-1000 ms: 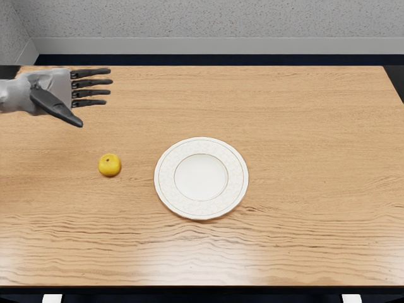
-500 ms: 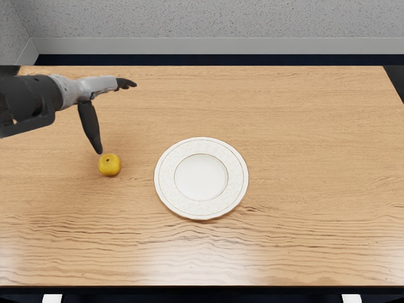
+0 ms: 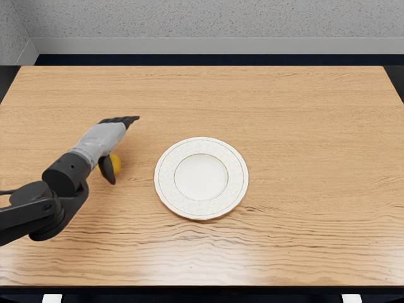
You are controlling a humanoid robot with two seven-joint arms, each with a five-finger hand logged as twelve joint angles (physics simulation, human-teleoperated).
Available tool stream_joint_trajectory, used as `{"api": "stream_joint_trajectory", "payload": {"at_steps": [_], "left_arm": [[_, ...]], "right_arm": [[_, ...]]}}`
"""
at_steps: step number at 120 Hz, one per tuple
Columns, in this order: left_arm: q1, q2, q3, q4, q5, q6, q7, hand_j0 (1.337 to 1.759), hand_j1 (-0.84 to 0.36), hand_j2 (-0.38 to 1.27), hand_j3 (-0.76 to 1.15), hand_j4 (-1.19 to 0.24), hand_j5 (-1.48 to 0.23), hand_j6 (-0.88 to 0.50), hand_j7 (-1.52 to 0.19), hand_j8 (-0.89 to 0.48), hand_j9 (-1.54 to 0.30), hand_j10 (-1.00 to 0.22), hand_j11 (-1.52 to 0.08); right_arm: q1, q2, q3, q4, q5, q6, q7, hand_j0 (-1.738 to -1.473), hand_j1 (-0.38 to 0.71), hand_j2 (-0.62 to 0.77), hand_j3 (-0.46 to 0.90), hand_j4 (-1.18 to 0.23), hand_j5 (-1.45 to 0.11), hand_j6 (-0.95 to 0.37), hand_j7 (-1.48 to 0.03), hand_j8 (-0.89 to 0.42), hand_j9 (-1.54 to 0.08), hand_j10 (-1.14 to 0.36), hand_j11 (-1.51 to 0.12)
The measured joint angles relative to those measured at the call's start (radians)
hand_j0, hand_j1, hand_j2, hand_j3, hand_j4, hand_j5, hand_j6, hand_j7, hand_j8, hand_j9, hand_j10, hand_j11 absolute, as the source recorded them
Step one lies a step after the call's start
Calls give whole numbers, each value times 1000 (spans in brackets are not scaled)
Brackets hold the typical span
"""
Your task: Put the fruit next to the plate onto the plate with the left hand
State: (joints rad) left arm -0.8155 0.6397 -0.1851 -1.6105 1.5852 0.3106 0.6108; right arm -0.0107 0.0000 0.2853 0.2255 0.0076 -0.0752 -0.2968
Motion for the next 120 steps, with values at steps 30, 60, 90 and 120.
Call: {"api": "stream_joint_trajectory", "payload": {"at_steps": [30,60,90,120], "left_arm": [[1,0,7,42,11,9,0,1658,177,33,0,-150,-190,-152,-190,-151,-189,-149,-189],[9,1,21,45,12,8,0,1658,25,112,0,-290,-378,-292,-378,-292,-377,-291,-377],[7,1,26,46,11,8,0,1658,-82,160,0,-390,-510,-392,-509,-392,-509,-391,-508],[7,2,23,46,7,7,0,1658,-174,162,0,-460,-598,-461,-598,-461,-598,-460,-597]], "right_arm": [[0,0,0,0,0,0,0,-1658,-349,0,0,0,0,0,0,0,0,0,0],[0,0,0,0,0,0,0,-1658,-349,0,0,0,0,0,0,0,0,0,0],[0,0,0,0,0,0,0,-1658,-349,0,0,0,0,0,0,0,0,0,0],[0,0,0,0,0,0,0,-1658,-349,0,0,0,0,0,0,0,0,0,0]]}}
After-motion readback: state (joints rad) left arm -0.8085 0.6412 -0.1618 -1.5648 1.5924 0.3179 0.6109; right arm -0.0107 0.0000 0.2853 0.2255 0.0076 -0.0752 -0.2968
